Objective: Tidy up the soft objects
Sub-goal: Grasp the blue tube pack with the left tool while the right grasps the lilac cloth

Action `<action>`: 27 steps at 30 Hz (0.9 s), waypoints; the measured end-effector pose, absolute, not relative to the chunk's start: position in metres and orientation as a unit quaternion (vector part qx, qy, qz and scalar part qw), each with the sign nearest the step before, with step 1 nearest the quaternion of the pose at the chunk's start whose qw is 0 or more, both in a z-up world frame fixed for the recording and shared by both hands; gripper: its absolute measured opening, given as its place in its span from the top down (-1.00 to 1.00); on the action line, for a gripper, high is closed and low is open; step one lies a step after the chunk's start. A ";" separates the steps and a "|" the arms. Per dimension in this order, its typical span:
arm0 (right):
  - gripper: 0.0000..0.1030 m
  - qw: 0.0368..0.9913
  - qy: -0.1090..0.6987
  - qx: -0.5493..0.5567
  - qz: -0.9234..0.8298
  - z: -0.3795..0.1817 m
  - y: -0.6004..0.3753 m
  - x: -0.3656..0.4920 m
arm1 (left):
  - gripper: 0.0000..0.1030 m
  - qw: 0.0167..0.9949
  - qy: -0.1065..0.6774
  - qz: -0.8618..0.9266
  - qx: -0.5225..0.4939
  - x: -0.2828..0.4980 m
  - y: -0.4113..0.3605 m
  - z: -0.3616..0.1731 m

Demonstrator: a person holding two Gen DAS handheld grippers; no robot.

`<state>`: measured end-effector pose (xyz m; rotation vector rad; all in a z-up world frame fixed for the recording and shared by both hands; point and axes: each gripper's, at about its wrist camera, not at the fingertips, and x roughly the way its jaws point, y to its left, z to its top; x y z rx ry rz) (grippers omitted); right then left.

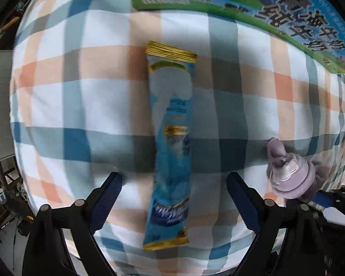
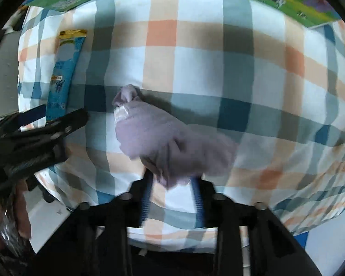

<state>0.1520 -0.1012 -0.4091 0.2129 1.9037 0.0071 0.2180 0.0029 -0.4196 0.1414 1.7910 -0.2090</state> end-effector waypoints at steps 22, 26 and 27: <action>0.05 0.568 0.814 0.118 -0.002 -0.417 -0.112 0.182 | 0.63 0.657 0.750 -0.060 0.039 0.194 0.026 -0.392; 0.31 0.574 0.810 0.120 0.001 -0.405 -0.111 0.176 | 0.66 0.669 0.740 -0.058 0.038 0.178 0.019 -0.375; 0.45 0.577 0.808 0.122 0.003 -0.400 -0.111 0.172 | 0.67 0.672 0.737 -0.058 0.037 0.176 0.019 -0.371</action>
